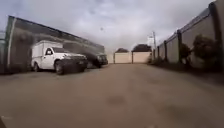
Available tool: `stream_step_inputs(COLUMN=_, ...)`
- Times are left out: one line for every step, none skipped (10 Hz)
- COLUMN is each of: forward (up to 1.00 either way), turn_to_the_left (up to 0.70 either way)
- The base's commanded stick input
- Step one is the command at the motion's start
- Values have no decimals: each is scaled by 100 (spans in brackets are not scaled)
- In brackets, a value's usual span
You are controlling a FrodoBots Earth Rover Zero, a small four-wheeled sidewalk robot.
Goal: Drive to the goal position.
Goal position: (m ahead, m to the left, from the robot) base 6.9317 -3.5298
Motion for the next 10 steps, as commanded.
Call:
stream_step_inputs(forward=70, turn_to_the_left=15)
stream_step_inputs(forward=70, turn_to_the_left=14)
stream_step_inputs(forward=70, turn_to_the_left=13)
stream_step_inputs(forward=70, turn_to_the_left=1)
stream_step_inputs(forward=70, turn_to_the_left=-24)
stream_step_inputs(forward=70, turn_to_the_left=-35)
stream_step_inputs(forward=70, turn_to_the_left=-35)
stream_step_inputs(forward=70, turn_to_the_left=-33)
stream_step_inputs(forward=70, turn_to_the_left=-22)
stream_step_inputs(forward=70, turn_to_the_left=10)
